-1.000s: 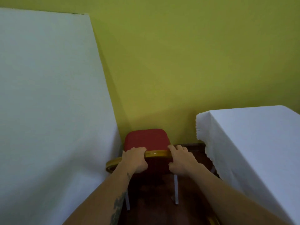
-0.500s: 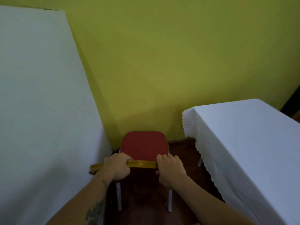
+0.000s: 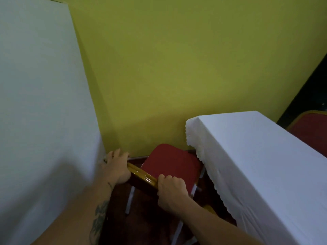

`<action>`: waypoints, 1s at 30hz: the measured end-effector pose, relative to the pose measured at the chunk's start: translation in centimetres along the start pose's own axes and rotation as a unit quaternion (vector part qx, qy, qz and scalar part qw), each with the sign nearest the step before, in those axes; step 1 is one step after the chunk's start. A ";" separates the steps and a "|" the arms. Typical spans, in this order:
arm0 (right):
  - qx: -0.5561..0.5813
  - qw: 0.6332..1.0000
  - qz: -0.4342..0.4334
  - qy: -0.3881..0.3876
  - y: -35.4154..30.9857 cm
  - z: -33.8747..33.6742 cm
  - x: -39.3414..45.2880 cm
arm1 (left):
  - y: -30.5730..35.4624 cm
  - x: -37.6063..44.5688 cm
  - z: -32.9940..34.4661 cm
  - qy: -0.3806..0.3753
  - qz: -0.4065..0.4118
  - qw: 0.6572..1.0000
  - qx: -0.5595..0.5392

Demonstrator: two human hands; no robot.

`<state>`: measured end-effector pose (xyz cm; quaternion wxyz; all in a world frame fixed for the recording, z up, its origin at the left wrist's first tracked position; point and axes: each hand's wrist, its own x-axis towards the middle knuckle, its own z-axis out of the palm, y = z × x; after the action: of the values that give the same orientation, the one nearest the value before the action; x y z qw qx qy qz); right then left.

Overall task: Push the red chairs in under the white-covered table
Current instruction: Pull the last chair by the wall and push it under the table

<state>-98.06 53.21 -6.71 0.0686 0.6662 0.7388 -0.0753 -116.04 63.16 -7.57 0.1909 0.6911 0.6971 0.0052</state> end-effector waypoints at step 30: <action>0.159 0.979 -0.047 -0.116 -0.6 -0.3 4.3 | 4.0 2.5 -0.1 0.032 -0.168 0.909 -0.380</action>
<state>-99.14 57.37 -7.26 0.0431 0.6197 0.7351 -0.2715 -112.14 65.75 -7.00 0.4146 0.4385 0.7538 0.2600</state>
